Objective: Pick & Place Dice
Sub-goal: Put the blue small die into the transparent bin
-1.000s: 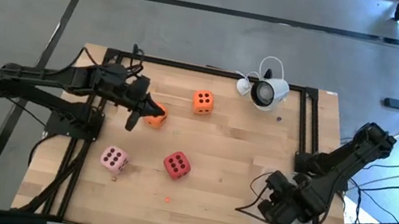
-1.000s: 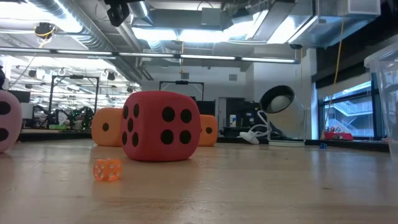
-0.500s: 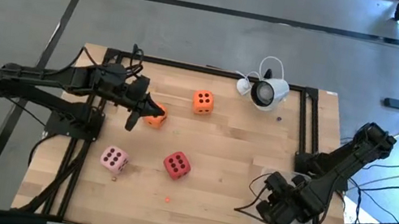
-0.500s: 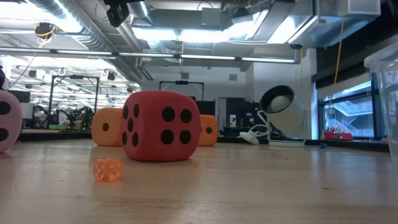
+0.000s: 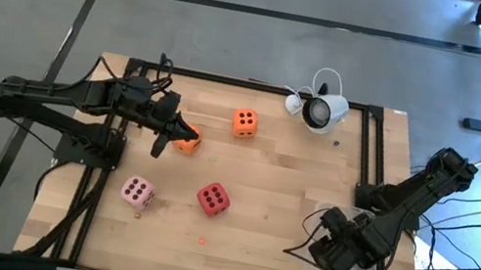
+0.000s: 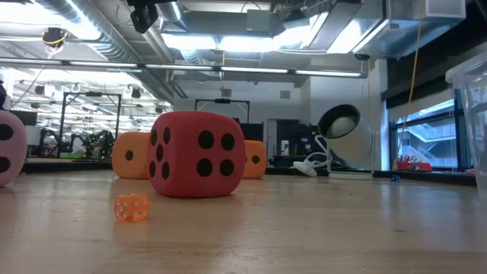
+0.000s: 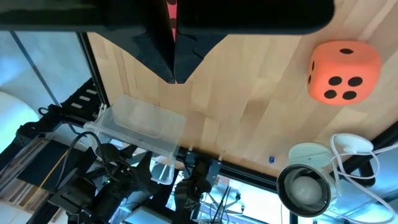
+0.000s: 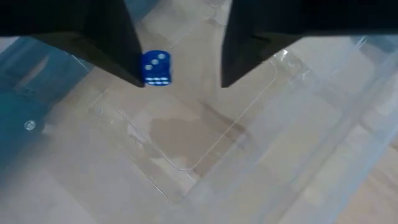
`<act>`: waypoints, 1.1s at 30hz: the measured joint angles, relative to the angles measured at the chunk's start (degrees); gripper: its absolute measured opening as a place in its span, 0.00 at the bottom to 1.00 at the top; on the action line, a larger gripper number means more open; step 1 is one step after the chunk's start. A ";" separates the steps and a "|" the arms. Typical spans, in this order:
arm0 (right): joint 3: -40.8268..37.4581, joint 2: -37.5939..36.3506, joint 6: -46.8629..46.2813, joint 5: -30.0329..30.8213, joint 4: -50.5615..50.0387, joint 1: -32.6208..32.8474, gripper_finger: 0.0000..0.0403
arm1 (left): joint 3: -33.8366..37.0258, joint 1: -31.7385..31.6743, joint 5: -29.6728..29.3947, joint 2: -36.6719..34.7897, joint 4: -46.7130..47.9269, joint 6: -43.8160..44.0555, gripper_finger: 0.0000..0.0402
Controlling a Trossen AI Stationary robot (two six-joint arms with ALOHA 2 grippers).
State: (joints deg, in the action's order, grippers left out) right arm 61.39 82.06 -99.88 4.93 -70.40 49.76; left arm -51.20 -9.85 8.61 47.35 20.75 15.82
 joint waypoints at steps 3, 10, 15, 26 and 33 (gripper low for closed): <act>0.00 0.00 -0.22 0.02 0.76 0.00 0.65 | 0.00 0.01 0.02 0.00 0.00 0.53 0.01; 0.00 0.13 -0.93 -1.83 1.67 -0.07 0.75 | 0.00 0.00 0.03 0.00 0.01 0.91 0.01; 0.00 0.00 -1.77 0.62 3.34 0.46 0.73 | 0.00 0.00 0.08 0.00 0.02 1.63 0.01; -0.20 -0.66 -10.05 -5.88 -1.85 1.78 0.67 | 0.00 0.00 0.06 -0.01 0.02 1.55 0.01; -0.17 -2.06 -14.86 -1.68 2.55 3.63 0.67 | 0.00 0.00 0.03 0.00 0.02 1.52 0.01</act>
State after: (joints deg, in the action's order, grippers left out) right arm 61.22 80.00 -114.74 3.25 -67.85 53.38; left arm -51.20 -9.85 8.64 47.35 20.78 17.34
